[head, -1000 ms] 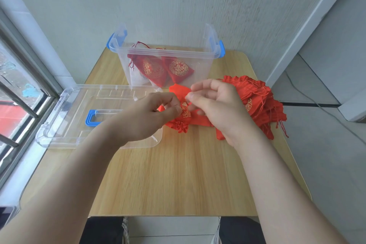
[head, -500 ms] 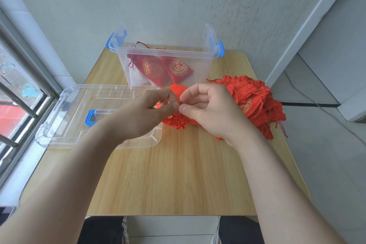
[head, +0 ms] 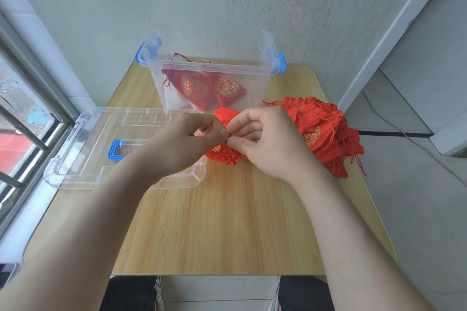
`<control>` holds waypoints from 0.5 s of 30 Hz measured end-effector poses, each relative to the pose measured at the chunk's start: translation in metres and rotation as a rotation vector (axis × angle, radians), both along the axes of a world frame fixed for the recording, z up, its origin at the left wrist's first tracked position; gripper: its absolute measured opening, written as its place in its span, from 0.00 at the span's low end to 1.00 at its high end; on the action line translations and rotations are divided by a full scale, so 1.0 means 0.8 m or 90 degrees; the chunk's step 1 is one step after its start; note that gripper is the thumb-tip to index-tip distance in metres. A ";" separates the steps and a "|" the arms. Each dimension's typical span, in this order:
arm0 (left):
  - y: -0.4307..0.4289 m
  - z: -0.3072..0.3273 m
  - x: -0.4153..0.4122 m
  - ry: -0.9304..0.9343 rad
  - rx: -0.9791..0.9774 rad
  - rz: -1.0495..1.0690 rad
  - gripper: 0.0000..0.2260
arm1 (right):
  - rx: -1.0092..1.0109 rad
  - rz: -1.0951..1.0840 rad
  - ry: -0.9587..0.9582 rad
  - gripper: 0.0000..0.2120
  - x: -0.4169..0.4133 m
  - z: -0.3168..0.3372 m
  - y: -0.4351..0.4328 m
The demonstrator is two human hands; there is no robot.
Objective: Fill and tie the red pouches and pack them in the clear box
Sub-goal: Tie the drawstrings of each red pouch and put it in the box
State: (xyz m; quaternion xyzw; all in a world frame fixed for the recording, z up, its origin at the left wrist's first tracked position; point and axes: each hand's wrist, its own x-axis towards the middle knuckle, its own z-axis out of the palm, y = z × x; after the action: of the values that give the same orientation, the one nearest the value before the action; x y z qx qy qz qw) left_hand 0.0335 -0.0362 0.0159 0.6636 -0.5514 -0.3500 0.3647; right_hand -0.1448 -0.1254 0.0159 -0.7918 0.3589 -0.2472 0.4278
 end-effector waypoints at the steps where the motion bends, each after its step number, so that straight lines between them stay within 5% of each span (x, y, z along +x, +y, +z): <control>1: 0.000 0.000 0.000 -0.002 -0.002 0.001 0.12 | -0.010 -0.002 0.003 0.10 0.001 0.000 0.001; 15: -0.001 0.008 -0.008 -0.072 -0.035 0.053 0.05 | -0.224 -0.020 0.070 0.09 0.009 0.003 0.010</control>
State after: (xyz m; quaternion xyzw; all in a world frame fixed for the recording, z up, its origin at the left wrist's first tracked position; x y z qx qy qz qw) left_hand 0.0274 -0.0368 0.0220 0.6945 -0.5524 -0.2810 0.3656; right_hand -0.1376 -0.1171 0.0182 -0.8611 0.3455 -0.2689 0.2584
